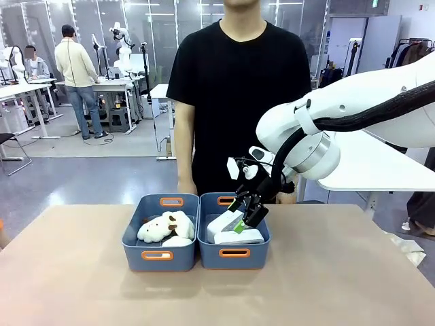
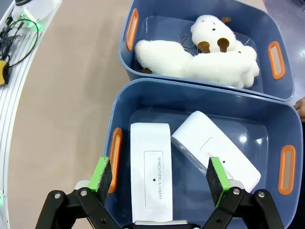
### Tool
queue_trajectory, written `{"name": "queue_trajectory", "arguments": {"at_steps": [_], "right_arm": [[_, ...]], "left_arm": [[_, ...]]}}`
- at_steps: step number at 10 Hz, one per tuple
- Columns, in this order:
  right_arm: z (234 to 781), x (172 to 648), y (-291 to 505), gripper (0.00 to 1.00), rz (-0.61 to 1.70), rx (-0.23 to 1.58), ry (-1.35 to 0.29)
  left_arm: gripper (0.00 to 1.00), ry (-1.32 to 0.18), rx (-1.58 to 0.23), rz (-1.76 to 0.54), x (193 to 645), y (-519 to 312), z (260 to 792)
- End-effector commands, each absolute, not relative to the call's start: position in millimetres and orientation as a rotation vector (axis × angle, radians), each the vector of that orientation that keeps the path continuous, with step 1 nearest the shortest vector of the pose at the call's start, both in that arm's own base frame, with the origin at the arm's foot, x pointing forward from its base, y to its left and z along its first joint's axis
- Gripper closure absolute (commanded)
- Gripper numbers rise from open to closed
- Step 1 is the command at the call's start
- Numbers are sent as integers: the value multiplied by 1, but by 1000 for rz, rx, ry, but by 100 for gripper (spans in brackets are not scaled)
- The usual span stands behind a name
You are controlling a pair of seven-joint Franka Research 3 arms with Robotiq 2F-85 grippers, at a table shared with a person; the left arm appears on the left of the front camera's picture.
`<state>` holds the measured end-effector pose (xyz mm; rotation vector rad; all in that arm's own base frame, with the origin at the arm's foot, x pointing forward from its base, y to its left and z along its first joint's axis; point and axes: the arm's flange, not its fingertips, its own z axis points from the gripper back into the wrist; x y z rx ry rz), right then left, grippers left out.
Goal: Sort the digital clocks into the basket.
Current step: Pick up the Digital clock from the table and place it into the empty Plastic storage basket.
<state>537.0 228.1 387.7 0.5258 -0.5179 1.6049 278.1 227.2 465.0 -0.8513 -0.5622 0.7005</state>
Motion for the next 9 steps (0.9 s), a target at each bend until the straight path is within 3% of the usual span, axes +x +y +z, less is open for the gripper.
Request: {"name": "queue_trajectory", "arguments": {"at_steps": [1, 9], "right_arm": [[387, 539, 230, 0, 1599, 531, -522], [387, 539, 230, 0, 1599, 531, -522]], "left_arm": [[0, -582, -873, 673, 278, 228, 462], [0, -582, -873, 673, 278, 228, 462]]}}
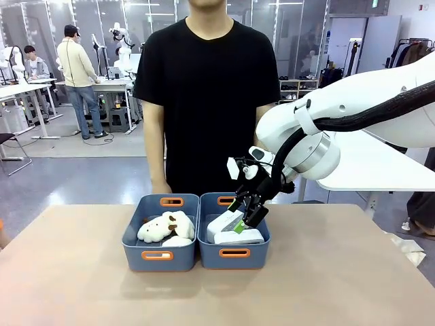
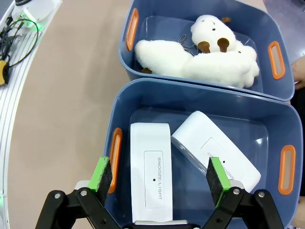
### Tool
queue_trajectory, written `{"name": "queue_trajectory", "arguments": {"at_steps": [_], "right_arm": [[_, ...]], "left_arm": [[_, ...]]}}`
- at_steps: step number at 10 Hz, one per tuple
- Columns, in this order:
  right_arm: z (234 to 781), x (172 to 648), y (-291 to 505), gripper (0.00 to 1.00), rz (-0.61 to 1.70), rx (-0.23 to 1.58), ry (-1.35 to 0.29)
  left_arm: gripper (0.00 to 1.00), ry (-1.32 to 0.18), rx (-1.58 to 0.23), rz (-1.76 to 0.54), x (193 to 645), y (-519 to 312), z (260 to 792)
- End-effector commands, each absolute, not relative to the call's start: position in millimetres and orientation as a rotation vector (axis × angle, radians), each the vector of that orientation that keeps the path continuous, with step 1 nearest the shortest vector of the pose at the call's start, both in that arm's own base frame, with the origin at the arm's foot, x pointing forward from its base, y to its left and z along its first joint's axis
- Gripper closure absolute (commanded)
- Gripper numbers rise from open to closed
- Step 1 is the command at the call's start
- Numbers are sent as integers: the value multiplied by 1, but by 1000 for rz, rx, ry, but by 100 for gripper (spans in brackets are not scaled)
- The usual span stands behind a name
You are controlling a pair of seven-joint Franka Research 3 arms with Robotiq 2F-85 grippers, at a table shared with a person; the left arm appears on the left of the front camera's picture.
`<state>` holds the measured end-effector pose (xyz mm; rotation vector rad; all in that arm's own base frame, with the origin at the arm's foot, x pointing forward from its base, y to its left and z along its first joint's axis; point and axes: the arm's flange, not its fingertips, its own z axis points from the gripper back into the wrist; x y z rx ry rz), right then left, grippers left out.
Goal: Sort the digital clocks into the basket.
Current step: Pick up the Digital clock from the table and place it into the empty Plastic storage basket.
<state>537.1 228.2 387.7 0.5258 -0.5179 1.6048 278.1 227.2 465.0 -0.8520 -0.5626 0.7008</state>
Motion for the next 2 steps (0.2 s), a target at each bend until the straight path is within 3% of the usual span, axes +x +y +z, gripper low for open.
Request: {"name": "queue_trajectory", "arguments": {"at_steps": [1, 2], "right_arm": [[387, 539, 230, 0, 1599, 531, -522], [387, 539, 230, 0, 1599, 531, -522]], "left_arm": [[0, -582, -873, 673, 278, 228, 462], [0, -582, -873, 673, 278, 228, 462]]}}
